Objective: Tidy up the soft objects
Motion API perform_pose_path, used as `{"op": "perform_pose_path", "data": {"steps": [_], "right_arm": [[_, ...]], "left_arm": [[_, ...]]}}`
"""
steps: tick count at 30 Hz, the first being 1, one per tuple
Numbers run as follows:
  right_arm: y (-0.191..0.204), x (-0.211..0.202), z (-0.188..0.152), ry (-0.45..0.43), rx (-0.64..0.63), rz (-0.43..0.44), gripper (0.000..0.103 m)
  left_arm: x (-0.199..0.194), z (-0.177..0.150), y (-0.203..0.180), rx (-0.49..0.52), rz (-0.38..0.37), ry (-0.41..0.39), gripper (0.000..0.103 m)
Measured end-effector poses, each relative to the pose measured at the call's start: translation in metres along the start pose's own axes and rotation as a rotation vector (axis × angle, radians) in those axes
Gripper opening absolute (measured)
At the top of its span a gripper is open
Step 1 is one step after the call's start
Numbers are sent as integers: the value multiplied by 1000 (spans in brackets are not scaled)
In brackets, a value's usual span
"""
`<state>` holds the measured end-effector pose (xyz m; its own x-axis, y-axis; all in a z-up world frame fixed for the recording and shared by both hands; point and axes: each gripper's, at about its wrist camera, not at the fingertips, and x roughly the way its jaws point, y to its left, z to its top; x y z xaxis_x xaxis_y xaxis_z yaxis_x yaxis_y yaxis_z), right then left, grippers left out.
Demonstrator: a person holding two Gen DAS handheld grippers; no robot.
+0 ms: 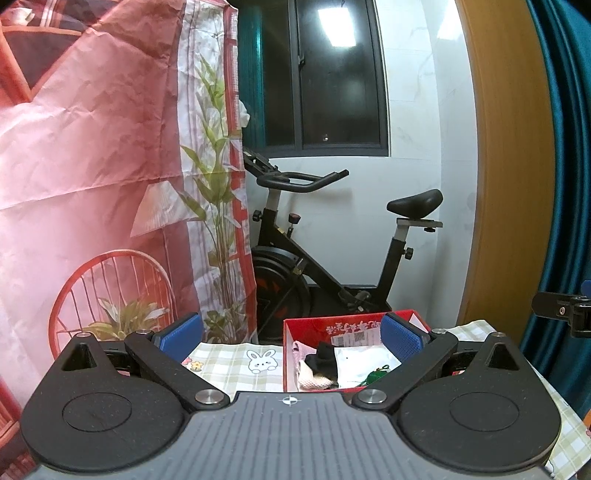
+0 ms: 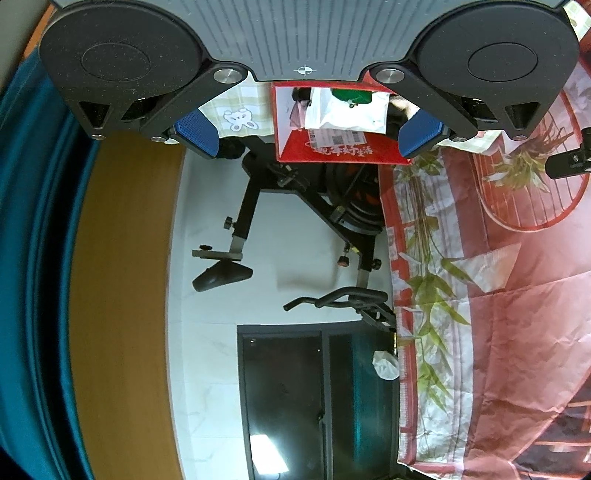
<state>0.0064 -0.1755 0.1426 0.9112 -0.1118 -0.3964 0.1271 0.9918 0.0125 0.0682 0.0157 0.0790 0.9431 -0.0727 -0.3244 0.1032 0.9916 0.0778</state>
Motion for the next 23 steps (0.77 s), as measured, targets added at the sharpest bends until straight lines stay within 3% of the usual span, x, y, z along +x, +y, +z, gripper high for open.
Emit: {"op": "perform_pose_path", "data": {"steps": [23], "right_arm": [[3, 3, -1, 5, -12, -4, 103]], "left_arm": [[0, -3, 1, -10, -23, -2, 103]]}}
